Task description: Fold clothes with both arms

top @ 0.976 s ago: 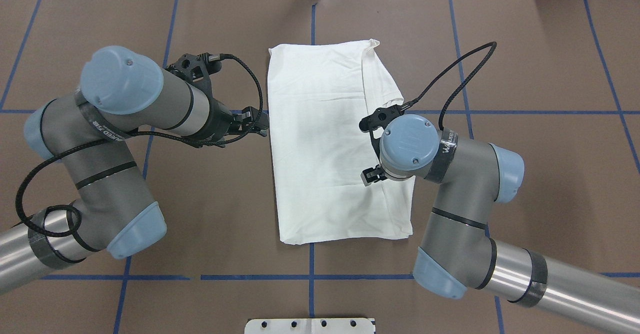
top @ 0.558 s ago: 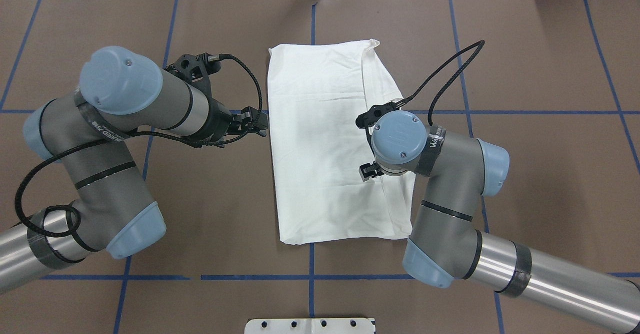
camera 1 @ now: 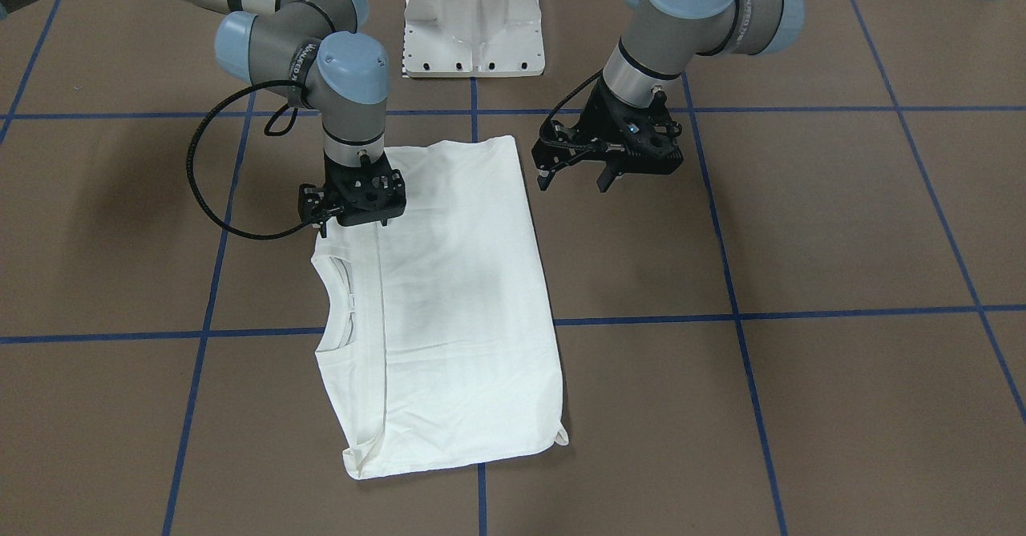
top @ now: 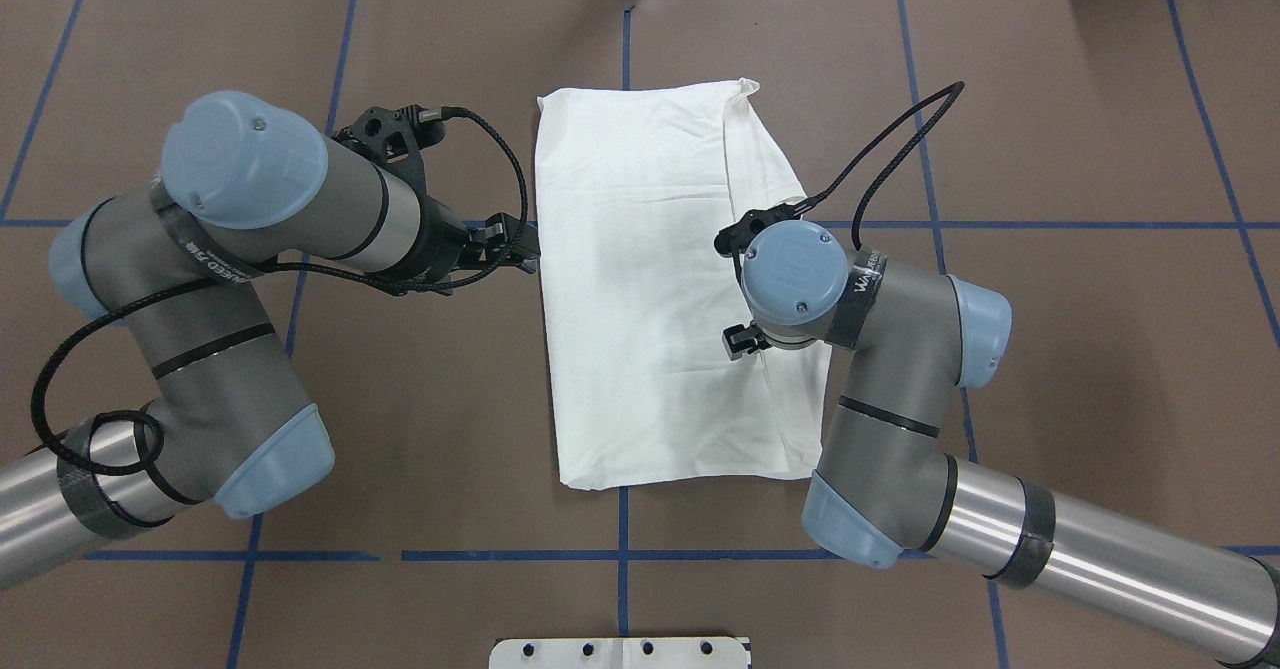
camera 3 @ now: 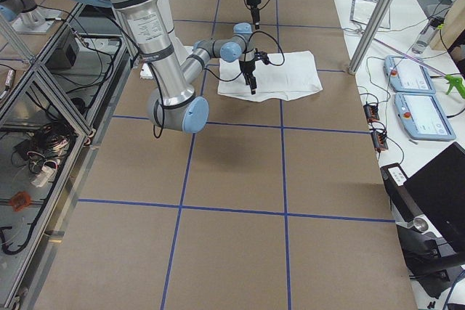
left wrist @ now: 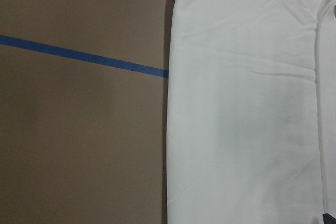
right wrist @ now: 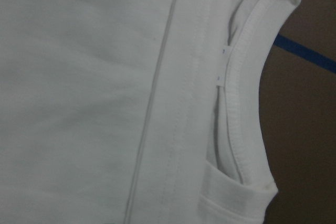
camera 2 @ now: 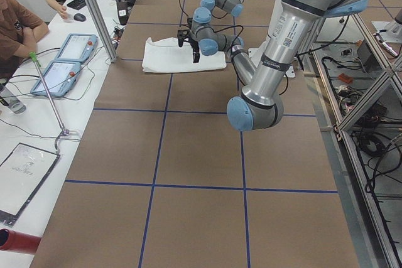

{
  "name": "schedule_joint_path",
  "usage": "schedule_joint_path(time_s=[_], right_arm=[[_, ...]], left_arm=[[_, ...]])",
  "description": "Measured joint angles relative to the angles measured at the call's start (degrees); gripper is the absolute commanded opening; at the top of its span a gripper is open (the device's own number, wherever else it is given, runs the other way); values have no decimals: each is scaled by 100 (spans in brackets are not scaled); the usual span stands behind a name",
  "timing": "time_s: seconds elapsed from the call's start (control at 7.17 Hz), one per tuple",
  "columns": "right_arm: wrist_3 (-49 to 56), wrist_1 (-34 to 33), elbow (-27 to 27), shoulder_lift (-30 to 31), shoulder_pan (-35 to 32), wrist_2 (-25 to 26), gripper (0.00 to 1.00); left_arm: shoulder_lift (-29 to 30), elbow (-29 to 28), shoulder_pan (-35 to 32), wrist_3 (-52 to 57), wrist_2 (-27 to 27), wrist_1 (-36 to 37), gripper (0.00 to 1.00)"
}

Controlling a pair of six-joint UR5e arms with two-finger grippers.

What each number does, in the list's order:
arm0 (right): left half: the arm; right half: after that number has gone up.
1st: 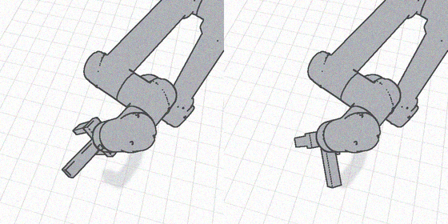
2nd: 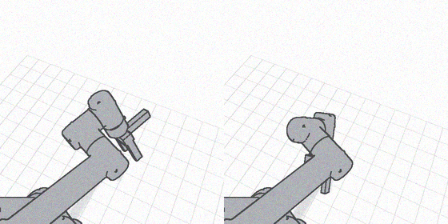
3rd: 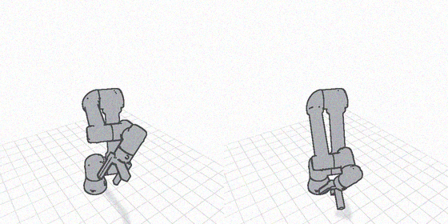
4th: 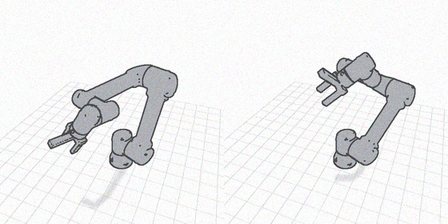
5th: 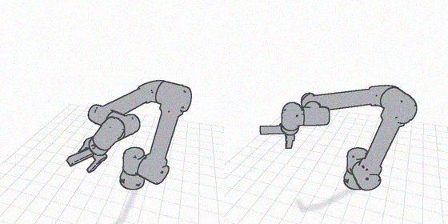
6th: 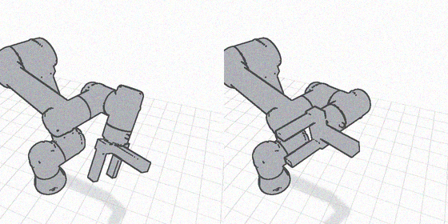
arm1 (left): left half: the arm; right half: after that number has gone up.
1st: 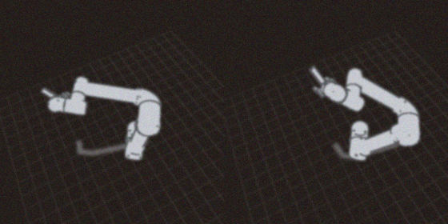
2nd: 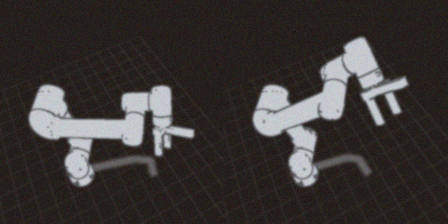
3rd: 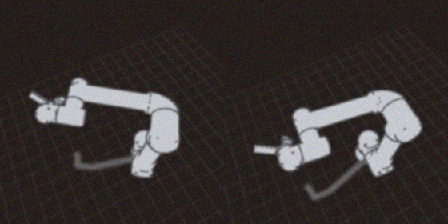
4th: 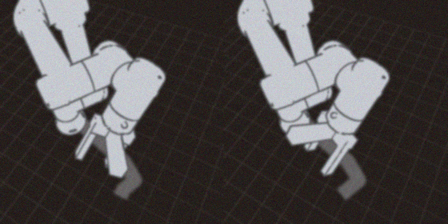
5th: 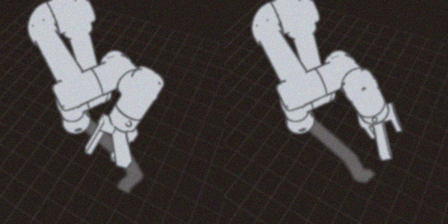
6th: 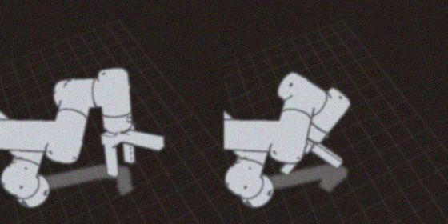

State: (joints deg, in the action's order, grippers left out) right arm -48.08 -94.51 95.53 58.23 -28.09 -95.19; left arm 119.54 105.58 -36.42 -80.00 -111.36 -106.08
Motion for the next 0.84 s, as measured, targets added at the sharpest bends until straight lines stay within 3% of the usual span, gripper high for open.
schedule_joint_path(time_s=[0.84], right_arm=[[62, 3, -38, 113, -97, -12, 100]], left_arm=[[11, 6, 3, -9, -9, 0, 100]])
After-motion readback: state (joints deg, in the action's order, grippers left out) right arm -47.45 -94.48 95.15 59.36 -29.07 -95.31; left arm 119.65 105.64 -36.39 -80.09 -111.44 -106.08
